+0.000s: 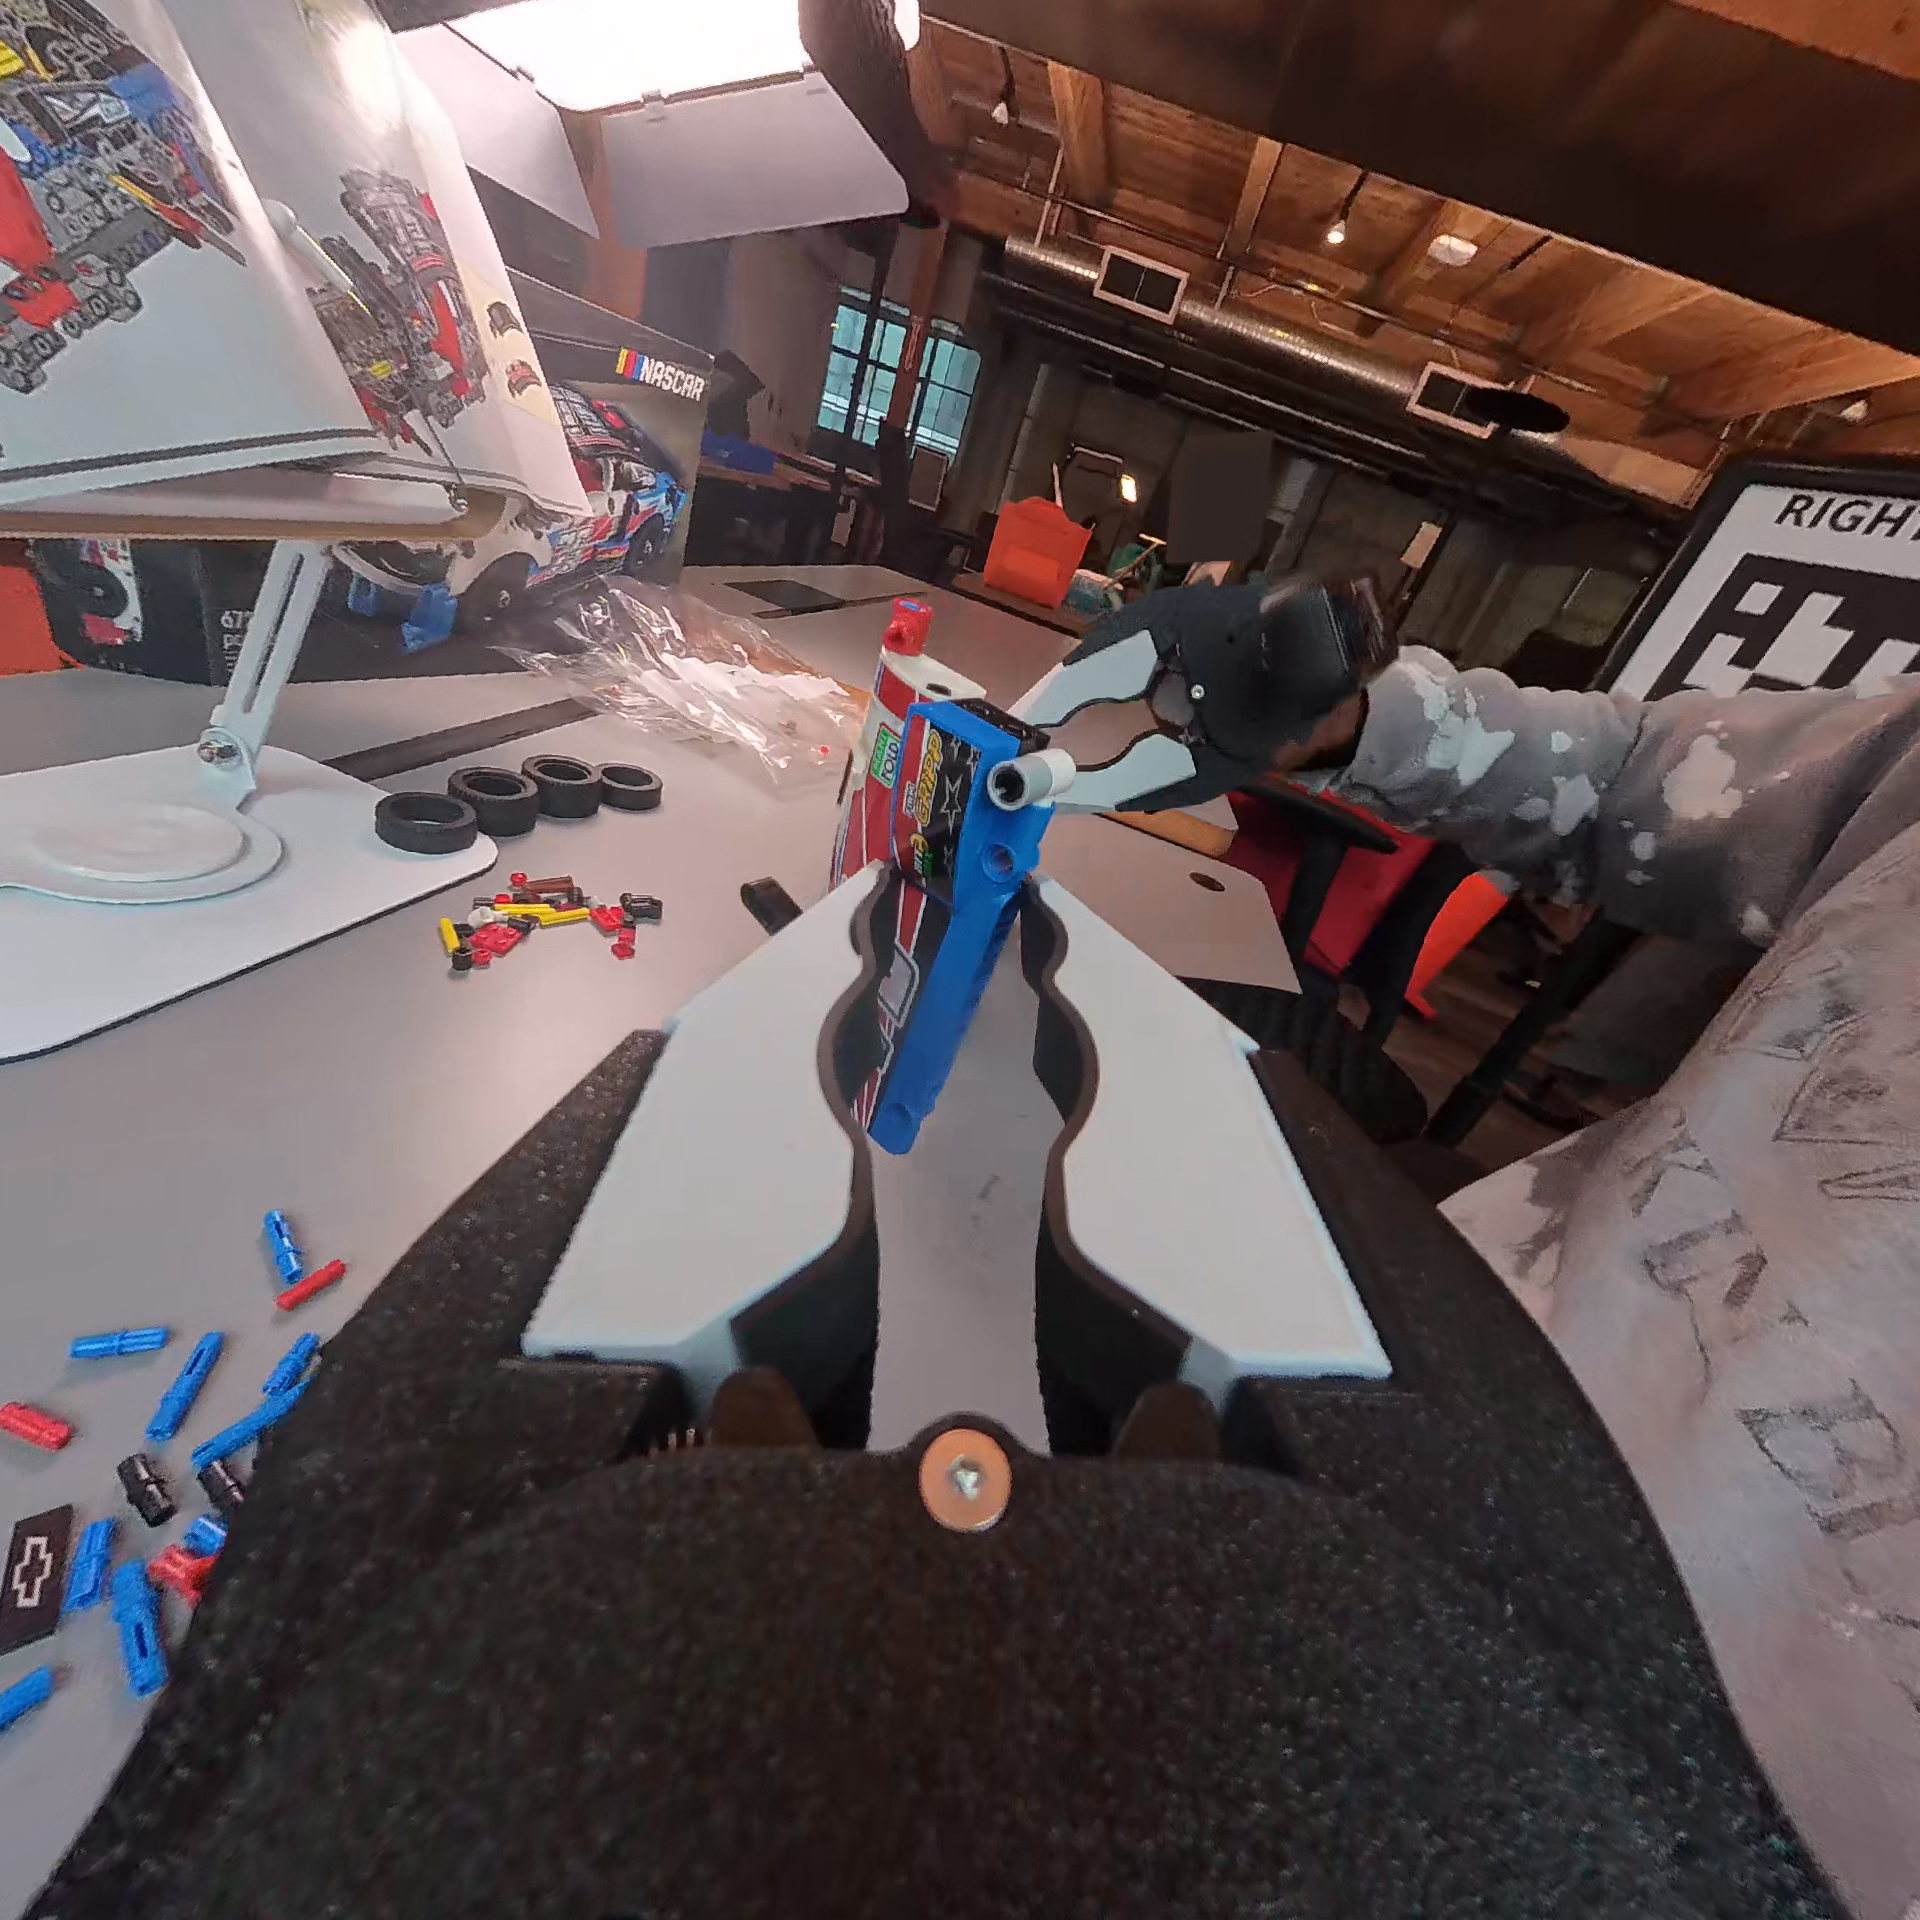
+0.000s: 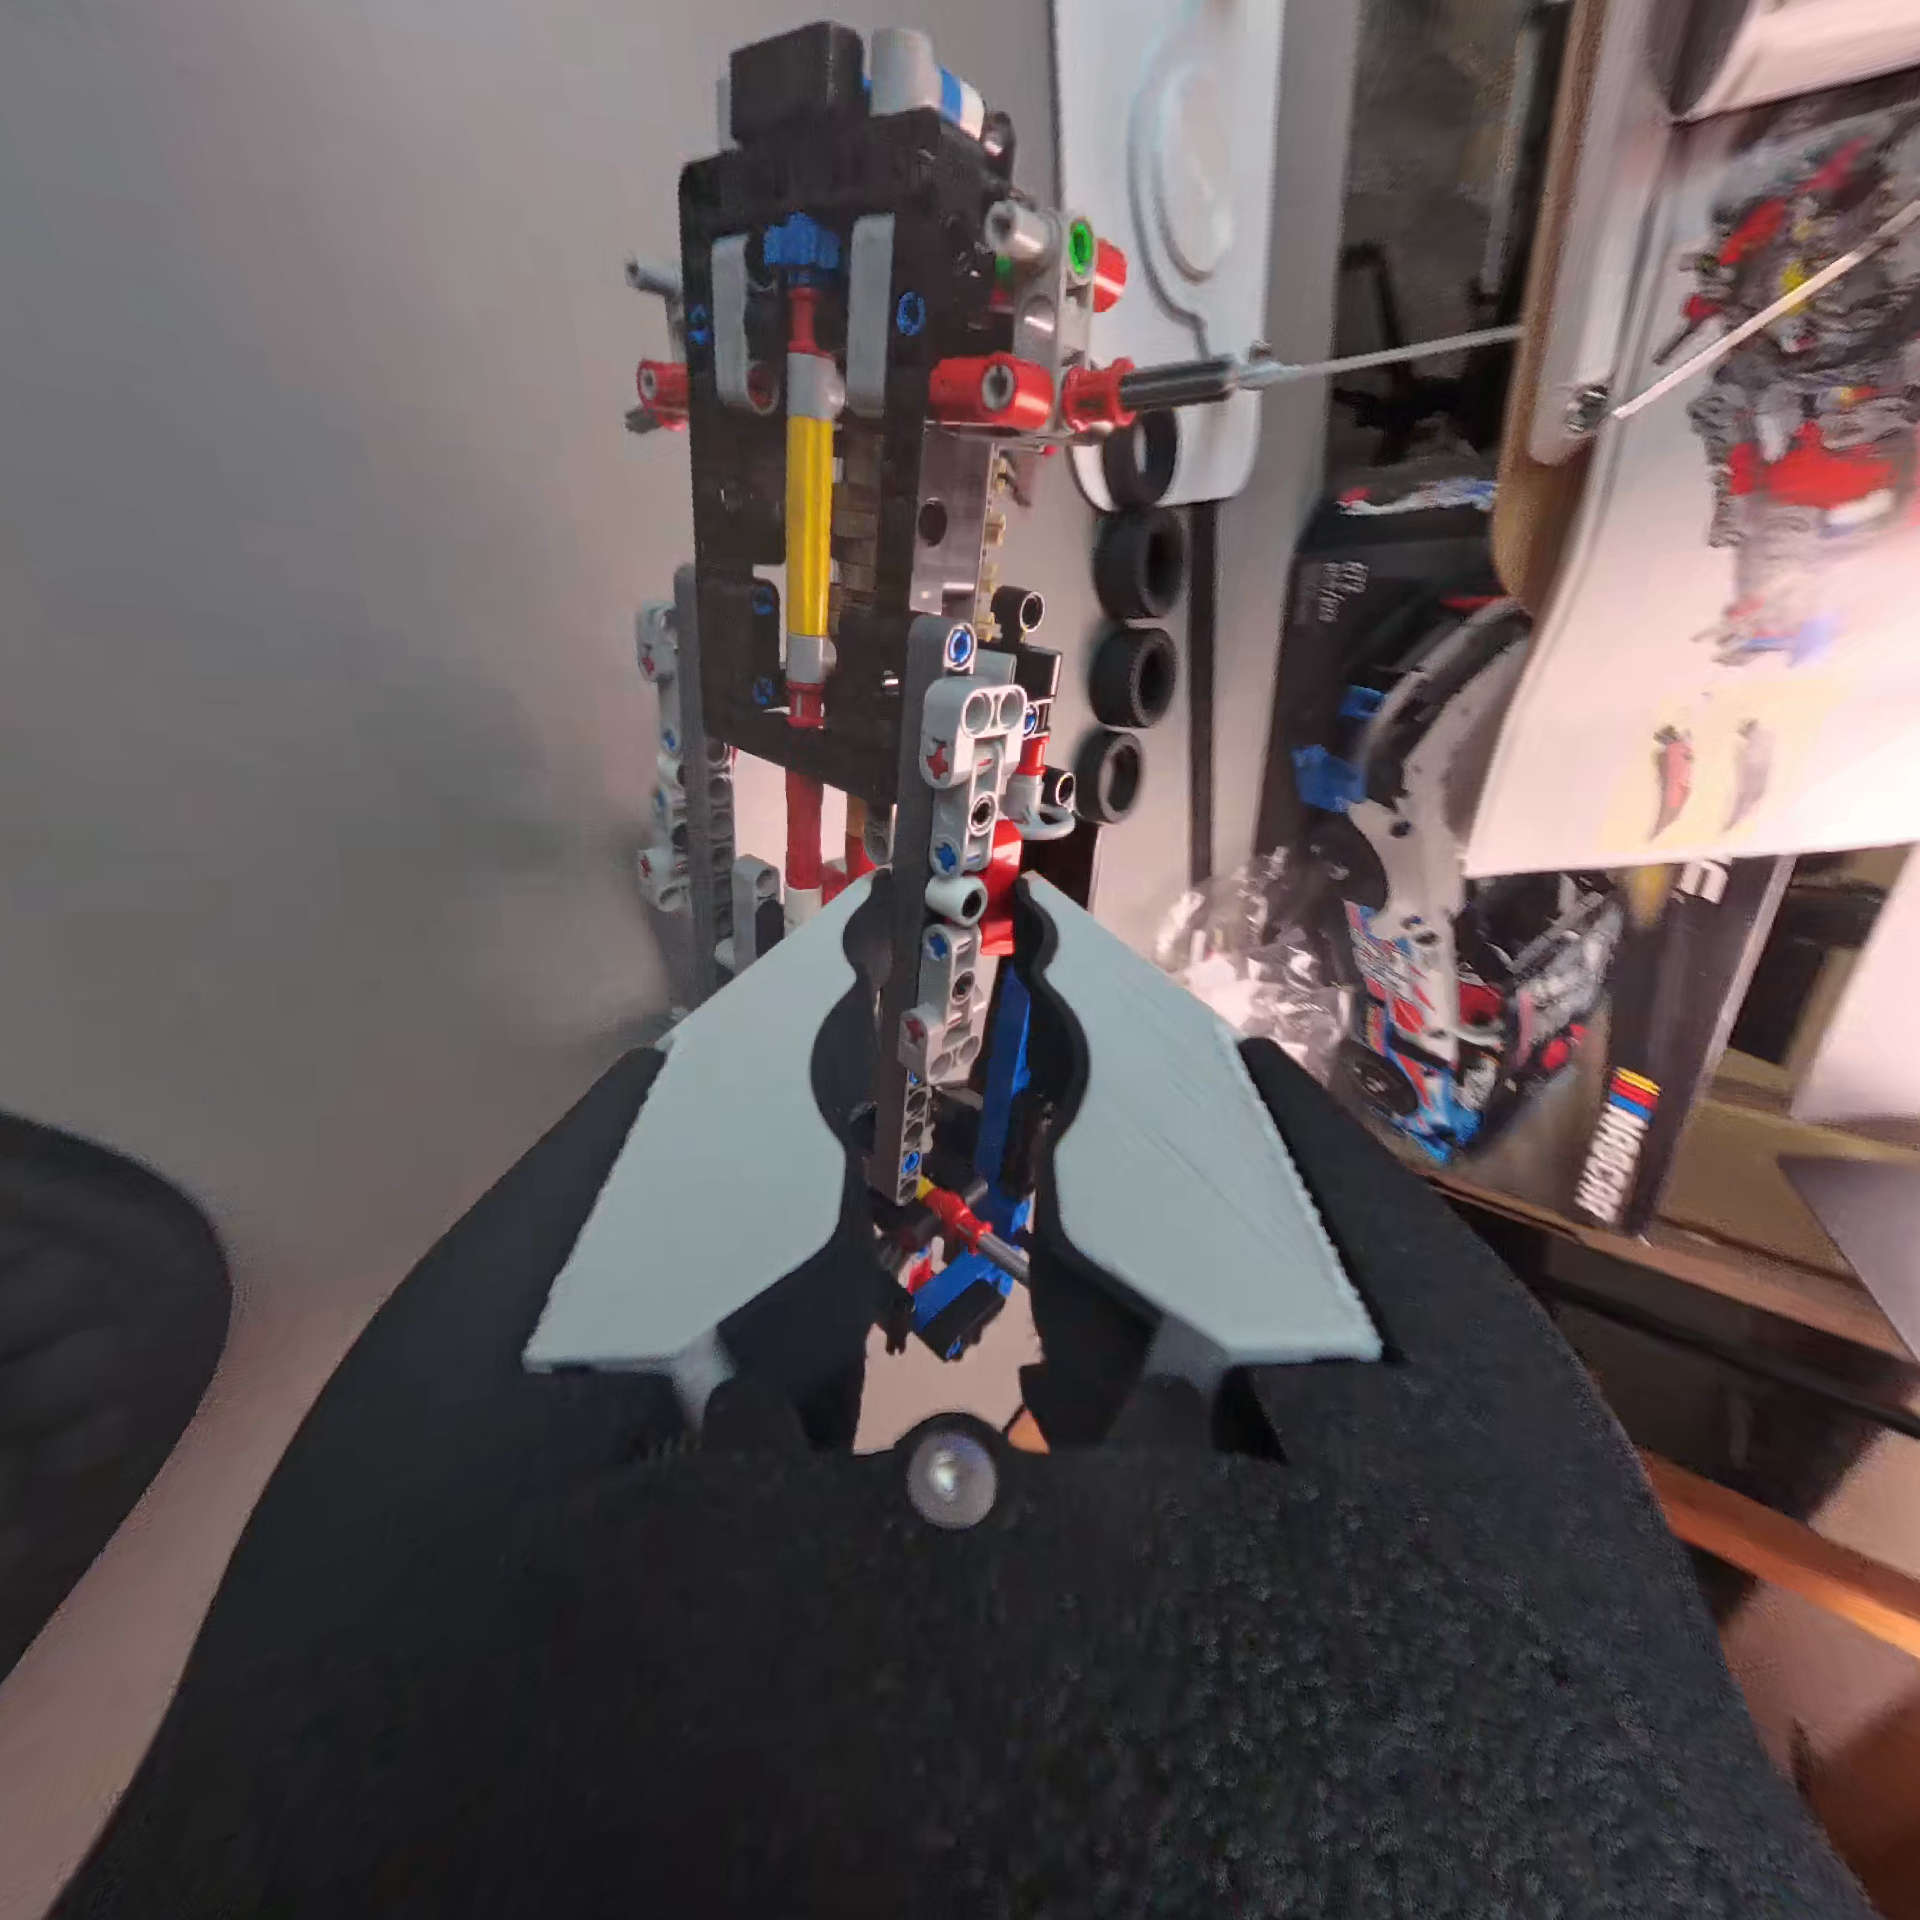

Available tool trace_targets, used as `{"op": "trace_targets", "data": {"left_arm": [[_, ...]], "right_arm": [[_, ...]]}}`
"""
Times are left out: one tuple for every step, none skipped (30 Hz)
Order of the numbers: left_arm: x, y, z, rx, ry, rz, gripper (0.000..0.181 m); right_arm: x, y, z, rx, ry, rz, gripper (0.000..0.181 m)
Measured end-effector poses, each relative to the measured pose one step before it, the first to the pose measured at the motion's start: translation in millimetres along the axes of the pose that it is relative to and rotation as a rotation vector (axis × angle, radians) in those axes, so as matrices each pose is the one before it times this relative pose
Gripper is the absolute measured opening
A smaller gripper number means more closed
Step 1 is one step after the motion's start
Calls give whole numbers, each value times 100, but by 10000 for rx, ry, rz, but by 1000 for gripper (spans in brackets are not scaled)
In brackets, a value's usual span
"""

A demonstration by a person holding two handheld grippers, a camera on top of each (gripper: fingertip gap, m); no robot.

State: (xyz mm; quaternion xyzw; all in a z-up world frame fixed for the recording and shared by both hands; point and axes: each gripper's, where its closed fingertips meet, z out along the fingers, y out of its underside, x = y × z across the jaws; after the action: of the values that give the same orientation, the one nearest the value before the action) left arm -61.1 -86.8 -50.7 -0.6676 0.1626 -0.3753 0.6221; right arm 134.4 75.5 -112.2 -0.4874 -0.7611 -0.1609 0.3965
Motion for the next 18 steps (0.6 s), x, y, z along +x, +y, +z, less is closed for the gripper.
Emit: {"op": "trace_targets", "data": {"left_arm": [[28, 276, 124, -130, -109, 176, 21], [50, 296, 158, -150, -60, 131, 21], [27, 213, 199, -94, -65, 117, 21], [52, 178, 209, -80, -32, 91, 21], [102, 186, 218, -88, 12, 49, 21], [101, 153, 221, -75, 12, 45, 21], [103, 185, 205, -89, 10, 62, 21], [104, 219, 222, -115, 9, 68, 21], [99, 234, 214, -126, -3, 71, 21], [103, 216, 192, -100, -26, 97, 21], [166, 202, 169, -101, -8, 98, 21], [175, 209, 142, -110, 0, 92, 21], [141, 202, 116, -99, -27, 94, 21], [110, 202, 96, -89, -33, 84, 21], [104, 210, 90, -91, -8, 50, 21], [61, 180, 79, -69, -11, 24, 21], [23, 154, 61, -47, -11, 4, 21], [29, 172, 79, -55, 25, -26, 21]], "right_arm": [[-3, 581, 259, -187, 998, -78, 22], [-123, 529, 219, -82, 991, -299, 22], [-467, 402, 167, 14, 731, -85, 21], [-720, 353, 116, 7, 472, 26, 22], [-515, 259, -86, 18, 430, 28, 22], [-701, 116, -146, 58, 22, 208, 22], [-797, 249, -91, -76, -256, 410, 21], [-870, 347, 14, -107, -345, 332, 21], [-598, 307, 24, -63, -152, 198, 21], [-608, 334, -2, -84, -154, 44, 22], [-427, 223, -63, -20, -74, 138, 24], [-552, 346, -44, -122, -241, 237, 22], [-862, 439, 26, -155, -491, 269, 26], [-832, 208, -113, -6, -519, 304, 32], [-573, -60, -358, 143, -395, 326, 37], [-485, -336, -707, 240, -451, 347, 39], [-459, -802, -1043, 464, -504, 371, 39], [-283, -863, -1174, 485, -451, 434, 39]]}}
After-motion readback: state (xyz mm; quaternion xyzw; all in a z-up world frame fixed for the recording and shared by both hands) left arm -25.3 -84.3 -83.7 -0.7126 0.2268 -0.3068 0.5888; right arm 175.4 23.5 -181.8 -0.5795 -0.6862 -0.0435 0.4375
